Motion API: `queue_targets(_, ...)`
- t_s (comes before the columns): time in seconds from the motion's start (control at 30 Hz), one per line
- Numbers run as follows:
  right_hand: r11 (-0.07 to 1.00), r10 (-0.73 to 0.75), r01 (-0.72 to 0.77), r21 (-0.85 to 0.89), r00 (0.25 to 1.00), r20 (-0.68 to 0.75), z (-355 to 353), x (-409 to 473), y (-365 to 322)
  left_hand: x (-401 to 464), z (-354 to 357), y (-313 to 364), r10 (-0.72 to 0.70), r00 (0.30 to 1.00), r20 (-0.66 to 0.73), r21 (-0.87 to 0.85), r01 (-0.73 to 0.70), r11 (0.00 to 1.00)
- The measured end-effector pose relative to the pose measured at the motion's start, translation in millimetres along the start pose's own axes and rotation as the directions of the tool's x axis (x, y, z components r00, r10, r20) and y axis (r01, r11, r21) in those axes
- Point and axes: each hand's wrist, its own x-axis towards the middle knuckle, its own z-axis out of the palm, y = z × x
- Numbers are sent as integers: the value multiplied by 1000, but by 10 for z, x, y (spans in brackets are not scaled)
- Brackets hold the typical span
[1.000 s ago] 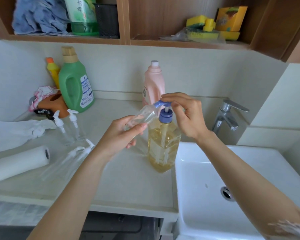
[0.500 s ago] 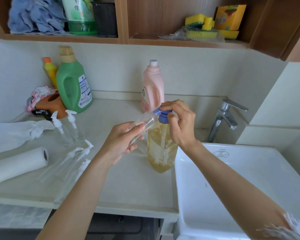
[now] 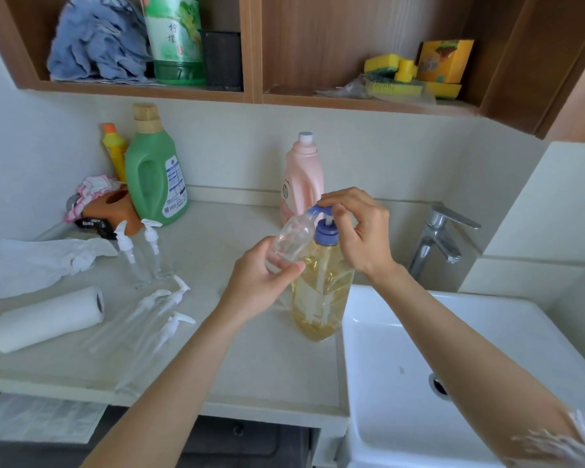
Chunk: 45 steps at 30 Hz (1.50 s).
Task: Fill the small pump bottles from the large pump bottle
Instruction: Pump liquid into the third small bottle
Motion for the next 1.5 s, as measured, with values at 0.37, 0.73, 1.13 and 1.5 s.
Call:
queue_targets(0.37, 997, 54, -42, 62, 980, -192, 223, -78, 77, -34, 131, -118, 51, 999, 9, -5, -51, 999)
queue_targets(0.73, 996, 86, -83, 44, 992, -87, 135, -141, 32, -3, 64, -130, -50, 985, 165, -249, 90, 964)
queue_targets(1.13, 997, 37, -28, 70, 992, -123, 92, -42, -22, 21, 46, -15, -19, 982, 190, -296, 75, 952)
queue_targets(1.5, 1000, 10, -11, -6, 995, -96, 126, -227, 17, -10, 44, -67, -65, 992, 111, -226, 89, 970)
